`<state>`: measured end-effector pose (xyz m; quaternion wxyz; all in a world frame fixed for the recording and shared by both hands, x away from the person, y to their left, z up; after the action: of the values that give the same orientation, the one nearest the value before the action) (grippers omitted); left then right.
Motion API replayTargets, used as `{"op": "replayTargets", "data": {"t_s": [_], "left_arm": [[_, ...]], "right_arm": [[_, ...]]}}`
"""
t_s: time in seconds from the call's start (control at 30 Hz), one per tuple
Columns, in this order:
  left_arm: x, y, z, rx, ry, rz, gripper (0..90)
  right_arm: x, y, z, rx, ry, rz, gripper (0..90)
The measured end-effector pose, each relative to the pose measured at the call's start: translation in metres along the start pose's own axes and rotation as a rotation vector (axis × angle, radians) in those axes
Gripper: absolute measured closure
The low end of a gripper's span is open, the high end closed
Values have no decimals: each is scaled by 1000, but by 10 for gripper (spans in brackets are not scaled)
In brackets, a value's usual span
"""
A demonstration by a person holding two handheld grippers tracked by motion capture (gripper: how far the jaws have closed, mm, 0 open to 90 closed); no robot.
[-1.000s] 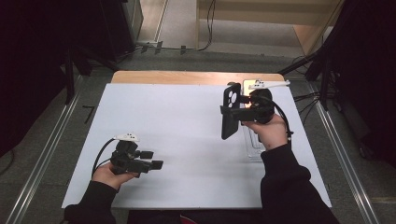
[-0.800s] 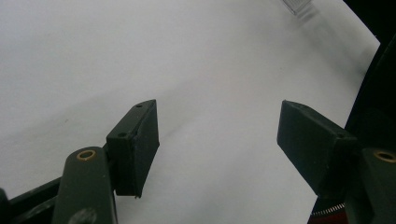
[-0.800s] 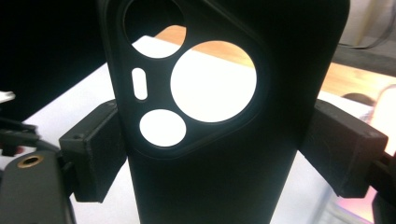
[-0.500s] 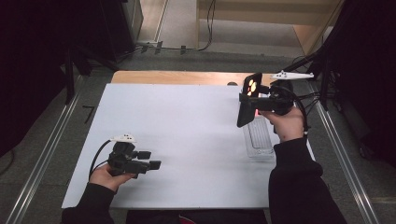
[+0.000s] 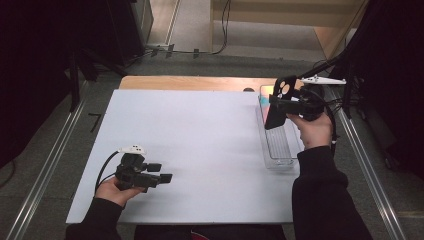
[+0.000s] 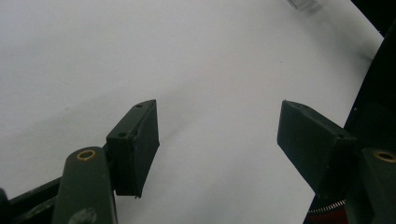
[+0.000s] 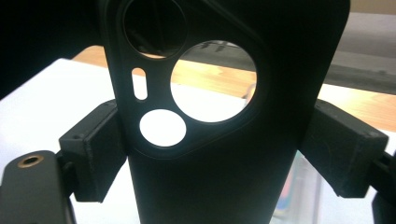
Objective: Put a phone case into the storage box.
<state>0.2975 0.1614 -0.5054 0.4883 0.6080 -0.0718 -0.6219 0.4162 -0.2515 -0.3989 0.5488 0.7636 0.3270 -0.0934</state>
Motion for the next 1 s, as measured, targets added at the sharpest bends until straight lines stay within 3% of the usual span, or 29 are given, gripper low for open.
{"op": "replayTargets", "data": {"t_s": [0.3,0.67,0.83,1.0], "left_arm": [[-1,0,-2,-4,1,3,292],[0,0,-6,-15,2,5,292],[0,0,-6,-16,2,5,292],[0,0,-7,-16,5,1,292]], "right_arm": [[9,-3,18,7,-97,25,118],[42,-7,41,33,-203,24,118],[58,-12,46,49,-204,-7,118],[71,-18,50,42,-242,-30,118]]}}
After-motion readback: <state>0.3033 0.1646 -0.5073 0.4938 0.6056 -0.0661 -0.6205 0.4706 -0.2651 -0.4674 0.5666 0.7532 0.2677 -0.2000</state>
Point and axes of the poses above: each handheld gripper's, and its own axes: x roughly forward along the jaws, y roughly out of its top, z roughly to its right, the point moved 7 cm from there along x, roughly forward along the jaws, and after that the axes turned 13 degrees about x, right-handed, at the moved point
